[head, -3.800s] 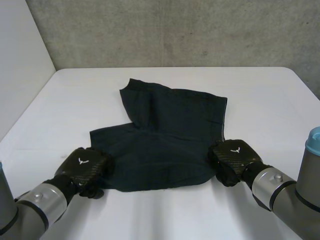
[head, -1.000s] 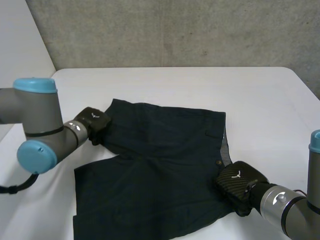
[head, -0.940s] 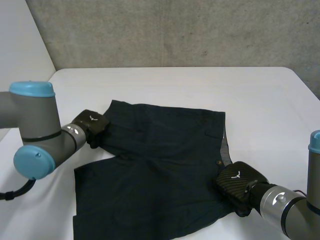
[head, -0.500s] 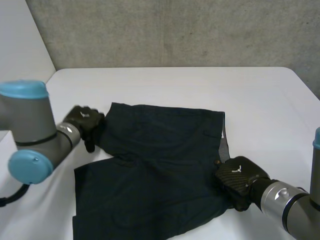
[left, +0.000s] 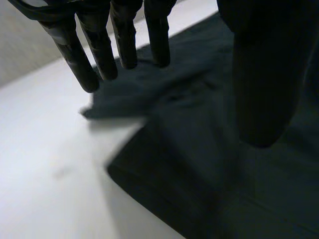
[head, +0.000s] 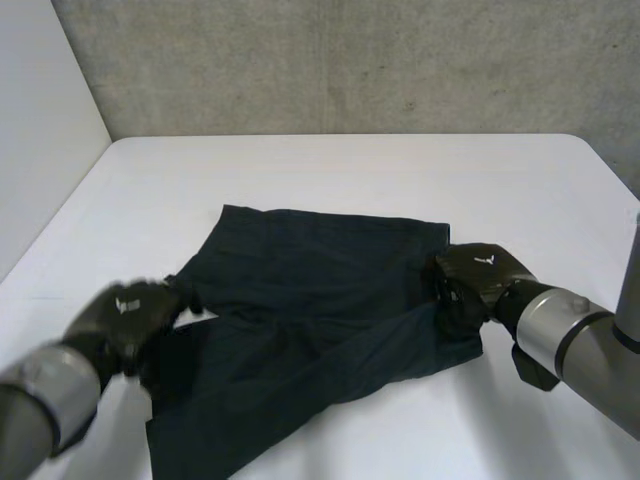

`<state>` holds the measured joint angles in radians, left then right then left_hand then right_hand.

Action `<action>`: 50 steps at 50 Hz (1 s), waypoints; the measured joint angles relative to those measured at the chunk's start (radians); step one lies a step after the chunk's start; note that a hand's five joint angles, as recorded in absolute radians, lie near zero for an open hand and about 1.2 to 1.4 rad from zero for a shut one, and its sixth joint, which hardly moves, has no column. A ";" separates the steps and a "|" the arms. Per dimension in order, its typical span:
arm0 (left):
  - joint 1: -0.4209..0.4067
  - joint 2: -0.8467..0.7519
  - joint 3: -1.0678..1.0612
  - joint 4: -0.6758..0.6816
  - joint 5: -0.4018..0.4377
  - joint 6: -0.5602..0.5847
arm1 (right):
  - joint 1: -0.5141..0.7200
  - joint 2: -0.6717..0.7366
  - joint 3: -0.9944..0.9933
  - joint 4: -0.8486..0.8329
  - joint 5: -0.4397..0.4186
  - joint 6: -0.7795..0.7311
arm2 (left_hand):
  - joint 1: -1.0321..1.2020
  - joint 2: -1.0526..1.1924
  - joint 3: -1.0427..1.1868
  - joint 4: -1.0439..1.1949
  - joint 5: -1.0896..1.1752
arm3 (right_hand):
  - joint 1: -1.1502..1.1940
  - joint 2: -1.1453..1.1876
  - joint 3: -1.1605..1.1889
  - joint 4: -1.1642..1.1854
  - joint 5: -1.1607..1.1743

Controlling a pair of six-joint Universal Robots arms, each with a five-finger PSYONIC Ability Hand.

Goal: Fold the shorts.

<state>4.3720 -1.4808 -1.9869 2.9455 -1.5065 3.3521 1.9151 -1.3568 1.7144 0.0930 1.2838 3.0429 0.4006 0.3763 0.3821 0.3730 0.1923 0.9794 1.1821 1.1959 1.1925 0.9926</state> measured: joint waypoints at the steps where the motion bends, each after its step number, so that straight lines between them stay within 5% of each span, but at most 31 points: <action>1: -0.011 0.017 -0.022 -0.007 -0.001 -0.018 | 0.000 0.010 -0.009 -0.005 0.002 0.016 | 0.000 0.000 0.000 0.000 0.000 | 0.000 0.000 0.000 0.000 0.000; 10: -0.175 0.088 -0.141 -0.028 -0.028 -0.163 | 0.024 0.065 -0.046 -0.016 0.032 0.064 | 0.005 0.034 0.027 0.036 0.048 | 0.000 0.000 0.000 0.000 0.000; 30: -0.377 -0.010 -0.105 0.002 -0.269 -0.180 | 0.069 0.083 -0.058 -0.055 0.139 0.071 | 0.023 0.046 0.039 0.051 0.058 | 0.000 0.000 0.000 0.000 0.000; 50: -0.616 -0.383 0.067 0.142 -0.619 -0.224 | 0.075 0.098 -0.073 -0.050 0.133 0.106 | 0.023 0.046 0.039 0.051 0.058 | 0.000 0.000 0.000 0.000 0.000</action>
<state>3.7556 -1.8637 -1.9194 3.0879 -2.1257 3.1283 1.9896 -1.2591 1.6414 0.0430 1.4172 3.1486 0.4236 0.4220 0.4213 0.4242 0.2502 0.9794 1.1821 1.1959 1.1927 0.9926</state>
